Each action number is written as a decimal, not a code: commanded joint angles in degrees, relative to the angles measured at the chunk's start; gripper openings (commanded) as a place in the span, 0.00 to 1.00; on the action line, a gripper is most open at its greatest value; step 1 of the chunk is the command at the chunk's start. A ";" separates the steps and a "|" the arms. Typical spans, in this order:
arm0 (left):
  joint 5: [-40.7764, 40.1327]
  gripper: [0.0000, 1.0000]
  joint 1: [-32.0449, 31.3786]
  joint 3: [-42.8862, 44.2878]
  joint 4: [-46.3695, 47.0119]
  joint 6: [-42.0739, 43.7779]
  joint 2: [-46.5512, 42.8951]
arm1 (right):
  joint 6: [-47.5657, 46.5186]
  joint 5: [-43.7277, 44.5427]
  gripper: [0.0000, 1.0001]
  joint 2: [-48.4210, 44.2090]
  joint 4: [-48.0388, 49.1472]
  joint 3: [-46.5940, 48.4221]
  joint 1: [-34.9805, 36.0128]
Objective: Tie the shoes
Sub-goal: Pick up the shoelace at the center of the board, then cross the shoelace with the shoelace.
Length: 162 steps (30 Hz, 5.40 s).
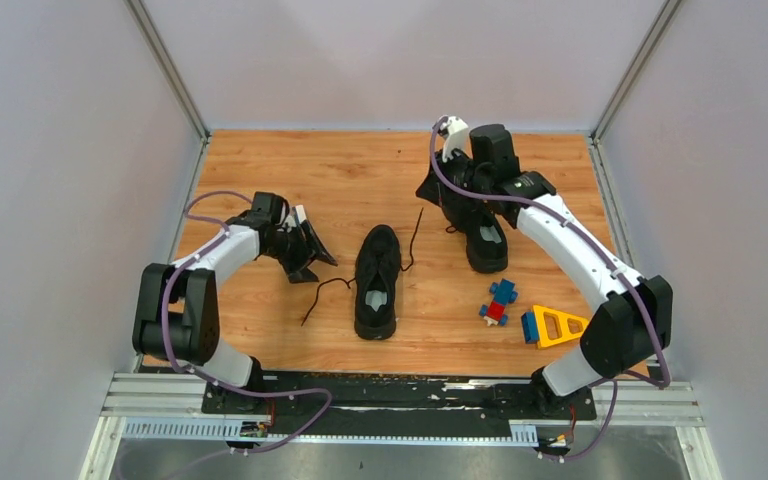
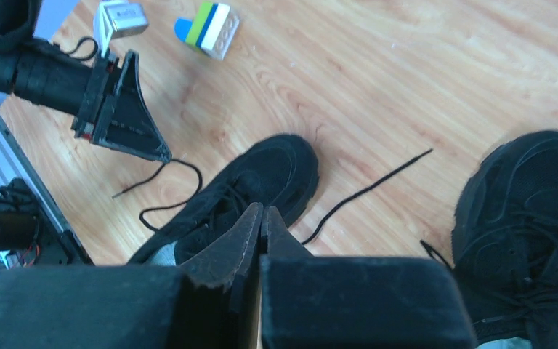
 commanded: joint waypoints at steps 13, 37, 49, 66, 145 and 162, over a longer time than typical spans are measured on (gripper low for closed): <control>9.30 0.64 -9.94 -3.73 3.71 -30.20 5.72 | -0.13 -0.18 0.11 -4.73 -0.76 -8.73 -1.21; 8.93 0.00 -10.88 10.16 17.67 2.98 1.87 | 11.99 -26.00 0.48 19.93 -1.33 6.75 -1.29; 9.31 0.03 -16.02 4.34 19.28 20.84 -2.45 | 45.87 -46.23 0.69 33.21 18.55 1.73 -1.21; 10.52 0.04 -17.45 1.27 22.87 23.21 -5.92 | 62.91 -43.25 0.63 34.53 30.66 -2.50 2.04; 13.65 0.00 -2.19 2.30 36.19 -26.16 0.45 | -12.28 -16.36 0.37 13.66 -6.87 4.37 16.71; 9.68 0.00 -4.17 5.65 24.89 1.64 -7.14 | 20.41 35.39 0.38 25.18 -9.04 9.92 5.73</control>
